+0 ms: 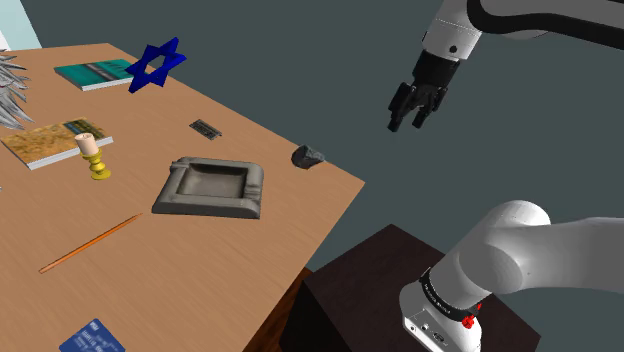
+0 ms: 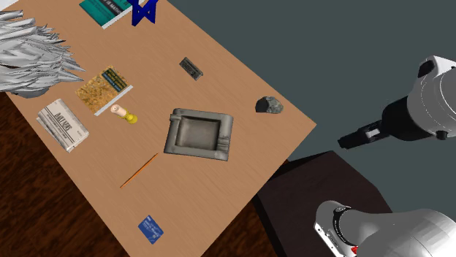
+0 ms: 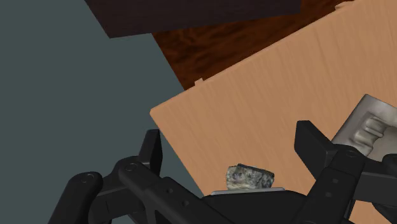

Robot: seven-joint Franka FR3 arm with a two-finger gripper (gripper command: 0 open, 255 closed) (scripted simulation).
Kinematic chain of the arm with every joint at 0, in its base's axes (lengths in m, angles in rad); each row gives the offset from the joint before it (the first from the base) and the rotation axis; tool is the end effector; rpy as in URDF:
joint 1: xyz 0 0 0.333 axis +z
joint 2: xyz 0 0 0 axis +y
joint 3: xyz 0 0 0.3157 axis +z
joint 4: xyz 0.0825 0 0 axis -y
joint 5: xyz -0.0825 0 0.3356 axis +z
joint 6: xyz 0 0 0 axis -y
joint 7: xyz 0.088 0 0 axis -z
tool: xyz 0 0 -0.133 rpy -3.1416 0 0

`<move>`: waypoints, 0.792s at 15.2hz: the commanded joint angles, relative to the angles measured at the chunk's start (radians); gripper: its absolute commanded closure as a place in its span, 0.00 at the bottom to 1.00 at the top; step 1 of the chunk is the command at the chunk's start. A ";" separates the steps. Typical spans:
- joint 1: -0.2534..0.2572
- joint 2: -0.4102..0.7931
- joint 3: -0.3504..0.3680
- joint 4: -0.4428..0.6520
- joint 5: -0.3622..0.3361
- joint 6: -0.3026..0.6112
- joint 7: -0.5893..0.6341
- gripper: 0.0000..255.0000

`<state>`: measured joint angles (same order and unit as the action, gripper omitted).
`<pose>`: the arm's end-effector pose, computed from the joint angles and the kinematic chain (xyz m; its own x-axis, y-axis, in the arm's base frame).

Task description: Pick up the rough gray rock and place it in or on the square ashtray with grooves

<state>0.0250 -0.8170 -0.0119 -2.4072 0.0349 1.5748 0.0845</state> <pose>0.2493 0.0069 0.5510 0.9975 -0.0675 -0.0191 -0.0683 -0.9968 -0.0421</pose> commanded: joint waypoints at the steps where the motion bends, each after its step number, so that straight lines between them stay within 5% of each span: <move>1: 0.000 0.000 0.000 0.000 0.000 0.000 0.000 0.00; 12: 0.004 0.421 -0.079 0.087 0.183 0.270 0.028 0.00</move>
<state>0.0322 -0.4575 -0.0737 -2.3279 0.1992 1.8242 0.1637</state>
